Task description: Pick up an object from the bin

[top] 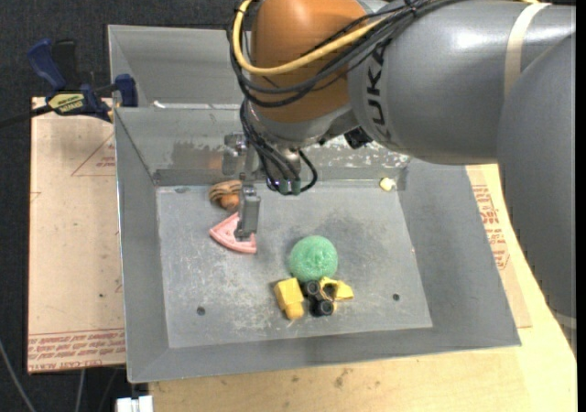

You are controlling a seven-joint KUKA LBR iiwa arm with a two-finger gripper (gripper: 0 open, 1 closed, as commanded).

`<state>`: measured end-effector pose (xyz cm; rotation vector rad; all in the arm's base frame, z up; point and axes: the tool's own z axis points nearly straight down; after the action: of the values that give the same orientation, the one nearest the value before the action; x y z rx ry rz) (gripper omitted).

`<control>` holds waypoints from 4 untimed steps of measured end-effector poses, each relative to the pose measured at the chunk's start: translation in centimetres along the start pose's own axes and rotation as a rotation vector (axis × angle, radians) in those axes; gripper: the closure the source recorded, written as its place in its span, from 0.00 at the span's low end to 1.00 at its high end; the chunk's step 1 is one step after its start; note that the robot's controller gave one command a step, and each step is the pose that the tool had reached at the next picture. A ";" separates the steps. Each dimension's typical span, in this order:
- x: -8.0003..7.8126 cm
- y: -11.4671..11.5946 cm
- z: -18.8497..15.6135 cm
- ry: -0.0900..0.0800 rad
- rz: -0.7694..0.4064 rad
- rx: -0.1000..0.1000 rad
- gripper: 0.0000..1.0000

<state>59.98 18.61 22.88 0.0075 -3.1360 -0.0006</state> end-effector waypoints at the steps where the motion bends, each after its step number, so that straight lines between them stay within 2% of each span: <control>1: -0.1 -0.1 -0.5 -0.007 0.004 -0.001 0.00; 2: 0.6 -2.0 3.0 -0.011 -0.086 -0.002 0.00; 3: 1.6 -3.3 5.2 -0.004 -0.285 0.000 0.00; 4: -2.0 -4.2 8.5 -0.017 -0.296 -0.001 0.00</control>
Offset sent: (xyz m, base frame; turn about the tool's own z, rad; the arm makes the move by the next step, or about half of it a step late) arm -0.0197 -0.0507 -0.0886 -0.2183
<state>61.99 14.39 14.39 0.4724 -3.1170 -0.0036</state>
